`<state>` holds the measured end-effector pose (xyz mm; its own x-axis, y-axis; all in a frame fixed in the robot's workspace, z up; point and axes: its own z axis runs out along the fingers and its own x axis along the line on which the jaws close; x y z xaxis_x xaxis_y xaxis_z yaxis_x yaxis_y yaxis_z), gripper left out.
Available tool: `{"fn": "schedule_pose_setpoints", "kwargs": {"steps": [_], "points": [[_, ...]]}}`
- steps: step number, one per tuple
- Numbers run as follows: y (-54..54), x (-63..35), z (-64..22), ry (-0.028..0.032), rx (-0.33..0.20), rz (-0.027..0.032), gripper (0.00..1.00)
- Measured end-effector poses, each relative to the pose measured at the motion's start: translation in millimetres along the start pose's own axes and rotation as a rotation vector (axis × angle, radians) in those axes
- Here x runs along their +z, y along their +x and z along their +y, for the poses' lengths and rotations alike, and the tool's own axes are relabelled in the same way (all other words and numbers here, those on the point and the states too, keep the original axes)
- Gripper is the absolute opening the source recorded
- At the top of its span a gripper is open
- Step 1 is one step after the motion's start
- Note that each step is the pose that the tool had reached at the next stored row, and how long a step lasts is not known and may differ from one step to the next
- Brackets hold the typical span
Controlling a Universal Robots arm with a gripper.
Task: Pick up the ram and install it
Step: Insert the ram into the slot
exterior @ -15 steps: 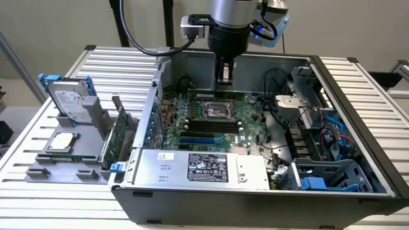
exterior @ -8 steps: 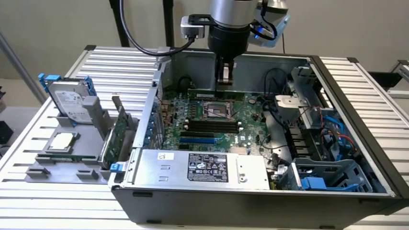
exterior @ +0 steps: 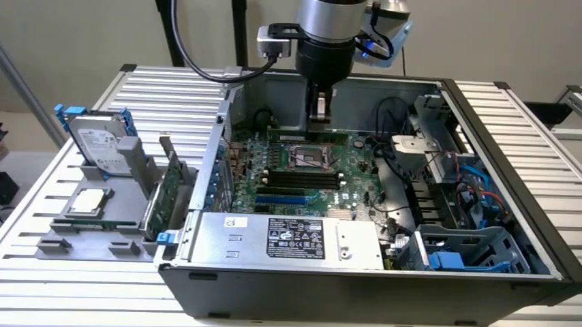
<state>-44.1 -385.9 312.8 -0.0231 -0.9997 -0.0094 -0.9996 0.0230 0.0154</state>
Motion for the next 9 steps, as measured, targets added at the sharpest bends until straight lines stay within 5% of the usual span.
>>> {"fn": "schedule_pose_setpoints", "kwargs": {"steps": [4, 9], "points": [[0.6, 5.8, -0.1, 0.0000, -0.006, 0.0057, 0.00], [5.1, 14.9, -0.3, 0.0001, -0.008, 0.0057, 0.00]]}}
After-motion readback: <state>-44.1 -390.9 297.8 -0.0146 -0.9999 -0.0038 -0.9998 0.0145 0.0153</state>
